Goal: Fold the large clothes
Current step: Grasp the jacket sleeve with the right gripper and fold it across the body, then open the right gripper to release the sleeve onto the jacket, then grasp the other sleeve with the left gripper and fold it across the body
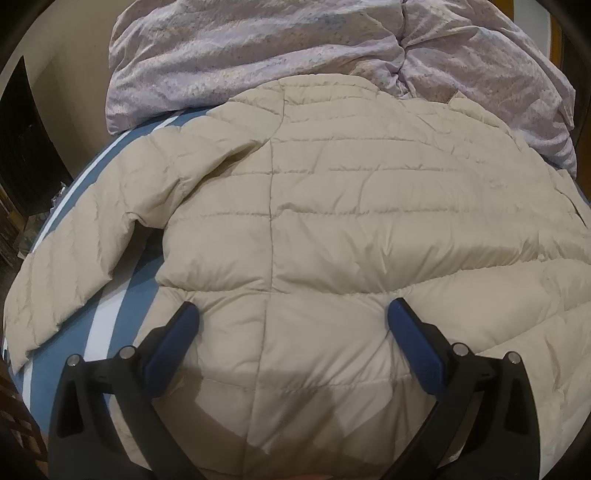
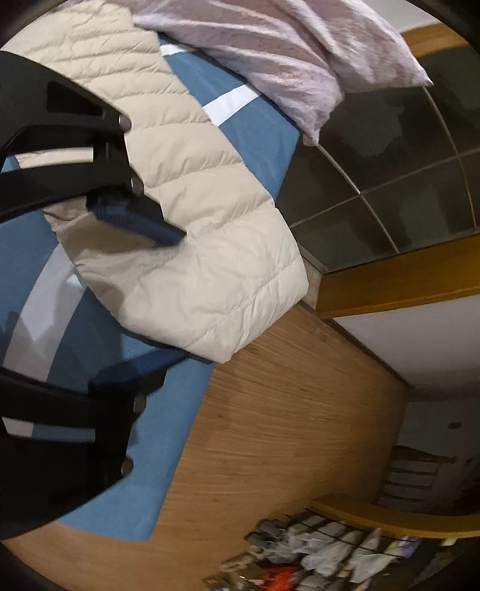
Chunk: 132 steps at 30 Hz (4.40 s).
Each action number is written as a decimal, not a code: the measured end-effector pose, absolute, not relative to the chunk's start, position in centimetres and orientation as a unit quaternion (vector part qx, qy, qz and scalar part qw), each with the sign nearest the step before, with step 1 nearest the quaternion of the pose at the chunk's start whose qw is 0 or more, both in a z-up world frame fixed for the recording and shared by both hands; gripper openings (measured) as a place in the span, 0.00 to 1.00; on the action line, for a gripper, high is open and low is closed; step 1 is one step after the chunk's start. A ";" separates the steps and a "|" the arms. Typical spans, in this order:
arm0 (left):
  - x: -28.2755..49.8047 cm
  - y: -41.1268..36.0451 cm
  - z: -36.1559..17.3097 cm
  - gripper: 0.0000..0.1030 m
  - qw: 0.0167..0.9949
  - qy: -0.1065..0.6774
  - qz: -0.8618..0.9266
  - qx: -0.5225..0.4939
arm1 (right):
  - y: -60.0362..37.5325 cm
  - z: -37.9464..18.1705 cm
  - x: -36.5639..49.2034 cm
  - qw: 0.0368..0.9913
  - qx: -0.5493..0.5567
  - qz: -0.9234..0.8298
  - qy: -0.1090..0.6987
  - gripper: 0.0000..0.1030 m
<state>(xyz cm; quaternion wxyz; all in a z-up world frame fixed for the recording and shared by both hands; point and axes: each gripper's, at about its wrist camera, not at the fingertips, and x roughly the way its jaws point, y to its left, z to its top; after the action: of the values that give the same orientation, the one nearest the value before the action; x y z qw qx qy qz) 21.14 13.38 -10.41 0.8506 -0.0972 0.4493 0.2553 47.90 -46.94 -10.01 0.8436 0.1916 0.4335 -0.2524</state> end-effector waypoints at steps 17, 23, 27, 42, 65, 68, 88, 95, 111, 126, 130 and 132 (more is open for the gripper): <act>21.1 13.7 -10.5 0.98 0.851 0.448 0.250 -0.110 | -34.0 -2.2 49.6 0.923 0.100 -0.106 0.355 0.08; 21.0 13.8 -10.5 0.98 0.851 0.448 0.248 -0.115 | -23.6 -2.5 50.1 0.922 0.073 0.014 0.380 0.08; 20.9 13.8 -10.5 0.98 0.851 0.448 0.247 -0.116 | -16.4 -3.9 50.2 0.908 0.053 0.088 0.407 0.08; 20.9 13.7 -10.5 0.98 0.851 0.448 0.248 -0.116 | 1.4 -5.1 42.0 0.843 0.011 0.292 0.453 0.08; 20.9 13.7 -10.5 0.98 0.850 0.449 0.249 -0.115 | -0.6 -3.1 40.2 0.877 -0.032 0.235 0.417 0.58; 20.9 13.7 -10.5 0.98 0.850 0.450 0.249 -0.114 | -1.0 -5.2 41.0 0.875 -0.054 0.204 0.435 0.58; 20.4 13.6 -10.1 0.98 0.849 0.449 0.253 -0.114 | 0.9 -9.5 41.0 0.867 -0.097 0.170 0.458 0.75; 14.6 18.0 -7.4 0.98 0.848 0.421 0.266 -0.182 | 0.8 -9.6 41.0 0.864 -0.081 0.179 0.463 0.80; -2.1 35.0 -4.8 0.73 0.738 0.375 0.478 -0.293 | 0.7 -9.7 41.1 0.863 -0.063 0.190 0.465 0.86; -2.5 36.3 -6.6 0.63 0.723 0.384 0.492 -0.296 | 0.8 -9.7 41.1 0.861 -0.059 0.197 0.466 0.90; -2.1 36.1 -6.6 0.41 0.723 0.377 0.502 -0.287 | 0.9 -9.7 41.1 0.861 -0.059 0.197 0.466 0.90; -1.9 36.1 -6.5 0.28 0.725 0.373 0.499 -0.291 | 0.8 -9.7 41.1 0.861 -0.058 0.197 0.466 0.90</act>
<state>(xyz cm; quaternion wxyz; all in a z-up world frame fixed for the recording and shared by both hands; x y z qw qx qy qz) -1.89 36.09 -6.53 0.7255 -0.2913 0.3734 0.4995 41.11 0.84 -9.73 0.8609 -0.0578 0.4657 0.1967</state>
